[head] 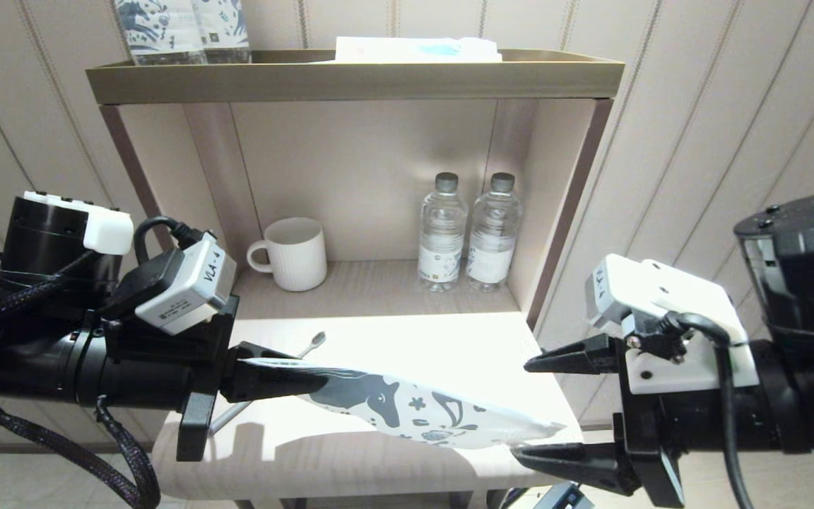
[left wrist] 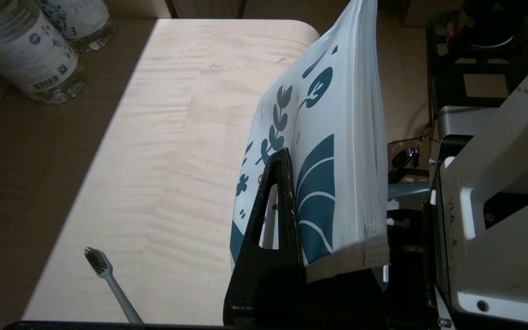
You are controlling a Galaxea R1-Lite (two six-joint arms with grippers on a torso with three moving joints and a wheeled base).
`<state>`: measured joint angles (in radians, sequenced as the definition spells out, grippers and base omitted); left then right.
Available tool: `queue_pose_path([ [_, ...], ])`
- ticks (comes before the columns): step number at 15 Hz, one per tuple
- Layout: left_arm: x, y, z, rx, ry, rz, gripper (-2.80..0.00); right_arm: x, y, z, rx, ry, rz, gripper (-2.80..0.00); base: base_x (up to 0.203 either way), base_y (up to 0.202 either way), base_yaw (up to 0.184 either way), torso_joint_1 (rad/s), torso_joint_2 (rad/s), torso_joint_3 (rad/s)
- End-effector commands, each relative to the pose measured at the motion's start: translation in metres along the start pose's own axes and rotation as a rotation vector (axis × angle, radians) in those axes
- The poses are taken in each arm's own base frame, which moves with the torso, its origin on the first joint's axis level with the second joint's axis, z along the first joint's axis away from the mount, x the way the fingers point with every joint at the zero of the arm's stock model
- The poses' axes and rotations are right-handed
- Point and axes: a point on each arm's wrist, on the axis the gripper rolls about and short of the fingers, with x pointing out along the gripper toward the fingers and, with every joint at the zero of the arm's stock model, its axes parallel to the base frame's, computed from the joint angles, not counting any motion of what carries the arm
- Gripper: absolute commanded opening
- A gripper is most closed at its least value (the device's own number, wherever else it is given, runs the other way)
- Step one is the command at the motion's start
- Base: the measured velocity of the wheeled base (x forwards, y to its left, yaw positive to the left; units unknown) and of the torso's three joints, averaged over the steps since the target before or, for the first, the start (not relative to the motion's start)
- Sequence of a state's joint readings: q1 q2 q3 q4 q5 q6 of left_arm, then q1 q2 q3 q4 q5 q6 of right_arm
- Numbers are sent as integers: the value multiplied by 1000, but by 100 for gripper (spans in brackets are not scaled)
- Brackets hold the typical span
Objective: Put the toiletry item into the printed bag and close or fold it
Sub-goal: Open the storage bag, then hand it to the other hand
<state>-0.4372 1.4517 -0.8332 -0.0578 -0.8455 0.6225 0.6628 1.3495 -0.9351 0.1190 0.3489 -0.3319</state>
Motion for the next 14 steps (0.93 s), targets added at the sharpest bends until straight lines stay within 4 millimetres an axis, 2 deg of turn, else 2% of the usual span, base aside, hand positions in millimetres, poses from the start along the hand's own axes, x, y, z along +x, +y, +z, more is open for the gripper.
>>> queue_pose_path([
  [1,2,4,2,-18,-6,-1,-280,0,4,-9,13,-28,12,0,0,0,0,0,0,0],
  [3,3,6,2,-28,-6,-1,-280,10,2,-14,18,-100,5,0,0,0,0,0,0,0],
  [6,3,7,3,-26,-8,1,-280,34,-1,-21,47,-82,41,0,0,0,0,0,0,0],
  [14,4,7,2,-31,-4,-1,-280,32,0,-28,62,-70,48,0,0,0,0,0,0,0],
])
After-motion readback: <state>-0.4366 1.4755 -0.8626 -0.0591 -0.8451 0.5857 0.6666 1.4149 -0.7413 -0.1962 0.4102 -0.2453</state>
